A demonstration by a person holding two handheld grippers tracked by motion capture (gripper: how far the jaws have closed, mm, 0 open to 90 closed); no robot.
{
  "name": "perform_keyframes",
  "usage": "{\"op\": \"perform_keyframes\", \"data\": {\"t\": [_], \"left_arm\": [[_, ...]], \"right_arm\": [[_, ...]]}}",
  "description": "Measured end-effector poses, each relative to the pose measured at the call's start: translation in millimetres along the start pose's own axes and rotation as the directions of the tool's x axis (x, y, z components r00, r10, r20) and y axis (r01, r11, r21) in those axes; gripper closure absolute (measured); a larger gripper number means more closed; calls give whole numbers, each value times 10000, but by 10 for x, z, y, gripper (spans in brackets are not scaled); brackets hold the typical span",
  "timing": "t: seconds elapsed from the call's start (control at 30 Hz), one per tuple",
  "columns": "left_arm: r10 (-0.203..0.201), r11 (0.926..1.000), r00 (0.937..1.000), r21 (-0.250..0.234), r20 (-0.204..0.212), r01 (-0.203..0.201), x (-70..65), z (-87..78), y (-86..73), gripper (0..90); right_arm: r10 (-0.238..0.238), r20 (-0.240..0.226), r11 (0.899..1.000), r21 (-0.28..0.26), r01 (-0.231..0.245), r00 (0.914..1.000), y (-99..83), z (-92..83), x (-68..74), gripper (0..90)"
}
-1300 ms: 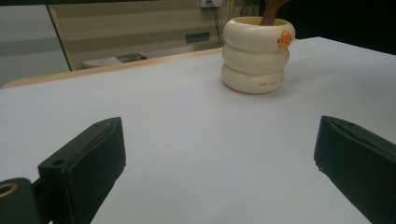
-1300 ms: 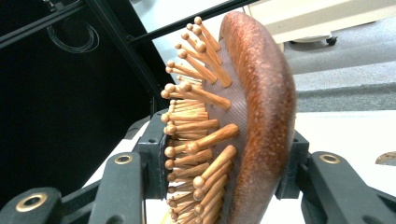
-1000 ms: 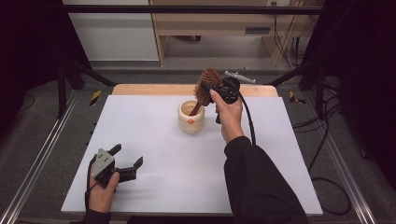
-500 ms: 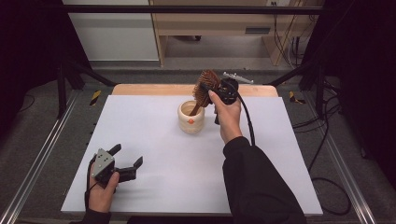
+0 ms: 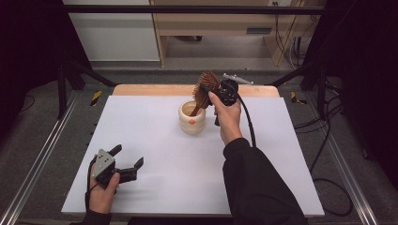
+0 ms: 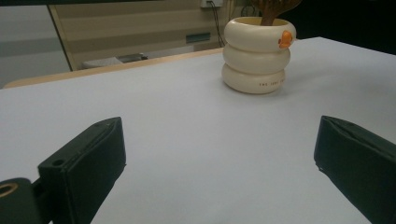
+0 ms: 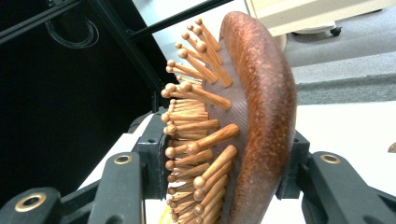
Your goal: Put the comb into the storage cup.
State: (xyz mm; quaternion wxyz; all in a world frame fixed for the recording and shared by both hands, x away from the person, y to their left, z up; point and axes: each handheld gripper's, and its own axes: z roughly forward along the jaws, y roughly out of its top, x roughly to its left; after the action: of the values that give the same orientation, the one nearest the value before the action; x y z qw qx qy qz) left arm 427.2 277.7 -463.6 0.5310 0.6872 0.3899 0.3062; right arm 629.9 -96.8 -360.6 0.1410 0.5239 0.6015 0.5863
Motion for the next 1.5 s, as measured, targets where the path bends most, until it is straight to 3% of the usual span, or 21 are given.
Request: {"op": "perform_keyframes", "data": {"t": [0.6,1.5], "left_arm": [[-15,10000,10000,18,7,15,-1,5,-2,19],[-5,10000,10000,86,64,5,-1,9,-5,19]], "right_arm": [[398,-182,9992,22,-398,9990,-41,30,-21,494],[494,-328,9987,113,-491,9982,-98,84,-8,490]]}}
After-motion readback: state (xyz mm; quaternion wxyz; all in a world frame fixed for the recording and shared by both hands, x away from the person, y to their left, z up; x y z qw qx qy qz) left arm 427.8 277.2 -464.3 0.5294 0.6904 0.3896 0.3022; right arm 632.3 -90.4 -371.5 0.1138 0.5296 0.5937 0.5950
